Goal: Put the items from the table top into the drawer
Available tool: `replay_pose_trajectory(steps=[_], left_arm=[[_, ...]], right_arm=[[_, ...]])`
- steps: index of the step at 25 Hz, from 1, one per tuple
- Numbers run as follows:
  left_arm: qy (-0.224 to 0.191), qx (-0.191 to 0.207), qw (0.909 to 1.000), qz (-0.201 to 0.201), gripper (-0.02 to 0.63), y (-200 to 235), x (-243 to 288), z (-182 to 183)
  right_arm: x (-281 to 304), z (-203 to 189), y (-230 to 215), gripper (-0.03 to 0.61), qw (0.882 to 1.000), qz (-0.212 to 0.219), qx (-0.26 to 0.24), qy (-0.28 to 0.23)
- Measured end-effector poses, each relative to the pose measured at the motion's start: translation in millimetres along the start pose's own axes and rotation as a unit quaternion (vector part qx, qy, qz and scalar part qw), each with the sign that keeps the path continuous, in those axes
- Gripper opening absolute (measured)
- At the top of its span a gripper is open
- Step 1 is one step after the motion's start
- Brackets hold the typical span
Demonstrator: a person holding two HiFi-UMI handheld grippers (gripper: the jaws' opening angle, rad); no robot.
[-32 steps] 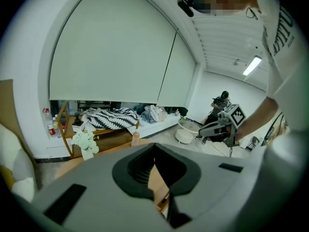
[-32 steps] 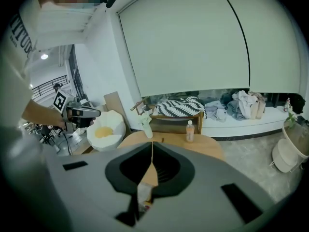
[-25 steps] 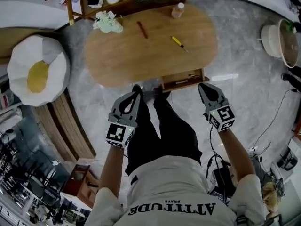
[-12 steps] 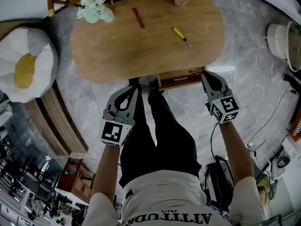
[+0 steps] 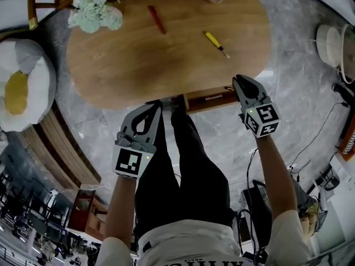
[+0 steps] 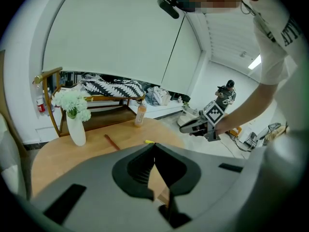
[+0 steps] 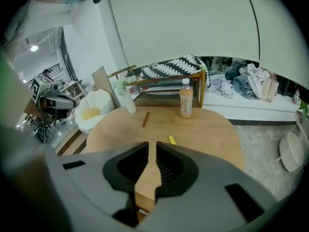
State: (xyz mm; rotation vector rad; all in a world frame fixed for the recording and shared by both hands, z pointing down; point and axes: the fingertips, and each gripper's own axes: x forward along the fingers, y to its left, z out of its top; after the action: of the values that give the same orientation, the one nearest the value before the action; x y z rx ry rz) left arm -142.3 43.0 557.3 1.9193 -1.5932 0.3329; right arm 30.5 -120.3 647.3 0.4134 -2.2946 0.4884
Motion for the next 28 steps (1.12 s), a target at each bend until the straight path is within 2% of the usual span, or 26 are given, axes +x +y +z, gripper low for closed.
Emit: replay_pose_trajectory(steps=[4, 8, 13, 23, 28], left_arm=[[0.004, 0.005, 1.0000, -0.004, 0.021, 17.2, 17.7, -15.8], [0.021, 0.024, 0.9991, -0.029, 0.021, 23.4, 32.3, -36.2], [0.033, 0.015, 0.9982, -0.048, 0.021, 27.6, 45.2, -56.6], [0.047, 0.036, 0.9948, -0.083, 0.021, 40.9, 66.2, -71.8], [0.057, 0.041, 0.9929, -0.097, 0.021, 43.7, 68.8, -82.6]], right_arm=[[33.3, -10.4, -11.6, 0.064, 1.000, -0.006, -0.006, 0.012], [68.2, -25.7, -23.8, 0.069, 0.999, -0.012, -0.011, 0.029], [101.6, -41.3, -38.6, 0.069, 0.998, -0.021, -0.027, 0.055], [151.4, -57.9, -69.4, 0.091, 0.991, -0.035, -0.063, 0.108], [172.7, -66.9, -82.9, 0.139, 0.986, -0.036, -0.083, 0.142]])
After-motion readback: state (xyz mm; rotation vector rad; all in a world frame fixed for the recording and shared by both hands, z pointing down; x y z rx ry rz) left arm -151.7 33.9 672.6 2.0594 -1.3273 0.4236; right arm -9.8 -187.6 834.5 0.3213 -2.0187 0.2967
